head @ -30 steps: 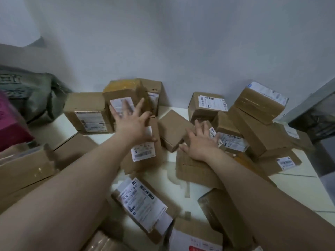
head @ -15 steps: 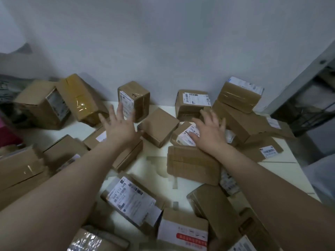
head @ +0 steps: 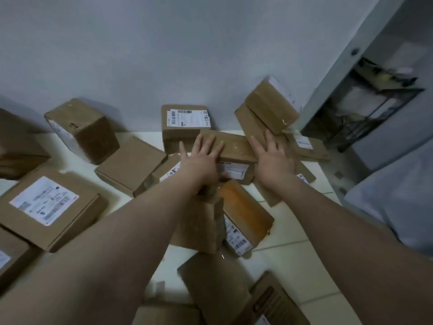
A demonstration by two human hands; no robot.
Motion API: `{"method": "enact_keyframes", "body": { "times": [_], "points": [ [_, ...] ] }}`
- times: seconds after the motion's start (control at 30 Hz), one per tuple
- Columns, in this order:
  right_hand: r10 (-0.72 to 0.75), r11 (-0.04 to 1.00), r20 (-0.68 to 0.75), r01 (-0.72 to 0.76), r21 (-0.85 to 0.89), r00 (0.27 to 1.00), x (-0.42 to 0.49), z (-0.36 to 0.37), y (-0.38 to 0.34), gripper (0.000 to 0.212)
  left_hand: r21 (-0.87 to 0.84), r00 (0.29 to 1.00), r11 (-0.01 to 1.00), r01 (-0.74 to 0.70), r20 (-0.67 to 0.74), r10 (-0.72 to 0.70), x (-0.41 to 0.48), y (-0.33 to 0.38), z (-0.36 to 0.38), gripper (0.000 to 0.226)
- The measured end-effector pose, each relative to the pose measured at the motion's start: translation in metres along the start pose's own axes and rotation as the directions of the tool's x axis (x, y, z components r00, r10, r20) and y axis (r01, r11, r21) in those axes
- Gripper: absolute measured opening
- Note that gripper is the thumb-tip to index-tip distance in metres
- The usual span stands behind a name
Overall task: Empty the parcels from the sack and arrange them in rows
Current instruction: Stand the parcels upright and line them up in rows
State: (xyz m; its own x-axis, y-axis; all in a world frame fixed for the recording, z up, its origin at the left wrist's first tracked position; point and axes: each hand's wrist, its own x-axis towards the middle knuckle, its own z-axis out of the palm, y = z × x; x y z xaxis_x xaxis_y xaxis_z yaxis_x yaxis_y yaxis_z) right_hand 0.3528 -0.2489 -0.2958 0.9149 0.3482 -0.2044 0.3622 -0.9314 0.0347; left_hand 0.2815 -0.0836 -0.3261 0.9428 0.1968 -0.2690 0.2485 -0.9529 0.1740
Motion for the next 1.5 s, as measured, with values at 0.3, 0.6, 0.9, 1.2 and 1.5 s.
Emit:
{"method": "enact_keyframes", "body": {
  "times": [0.3, 0.6, 0.9, 1.2, 1.5],
  "points": [
    [0.041, 0.986, -0.177, -0.011, 0.168, 0.983, -0.022, 0.011, 0.004, 0.073, -0.194, 0.914, 0.895, 0.401, 0.020, -0.406, -0.019, -0.015, 0.005, 0.077],
    [-0.381, 0.918, 0.174, 0.349, 0.187, 0.908, -0.119, 0.047, -0.026, 0.054, -0.271, 0.968, 0.939, 0.210, 0.191, -0.161, -0.108, -0.042, 0.038, 0.081],
    [-0.047, 0.997, -0.064, 0.050, 0.056, 0.997, -0.172, 0.049, -0.031, 0.090, -0.276, 0.908, 0.869, 0.410, 0.032, -0.417, -0.217, -0.074, 0.031, 0.052],
    [-0.503, 0.853, 0.329, 0.520, 0.041, 0.799, -0.253, 0.089, -0.061, 0.051, -0.485, 0.791, 0.650, 0.584, 0.159, -0.591, -0.284, -0.046, 0.090, 0.077],
    [-0.194, 0.981, 0.178, 0.189, 0.042, 0.965, -0.238, 0.089, -0.036, 0.074, -0.363, 0.800, 0.721, 0.591, 0.148, -0.581, -0.315, -0.093, 0.096, 0.080]
  ]
}}
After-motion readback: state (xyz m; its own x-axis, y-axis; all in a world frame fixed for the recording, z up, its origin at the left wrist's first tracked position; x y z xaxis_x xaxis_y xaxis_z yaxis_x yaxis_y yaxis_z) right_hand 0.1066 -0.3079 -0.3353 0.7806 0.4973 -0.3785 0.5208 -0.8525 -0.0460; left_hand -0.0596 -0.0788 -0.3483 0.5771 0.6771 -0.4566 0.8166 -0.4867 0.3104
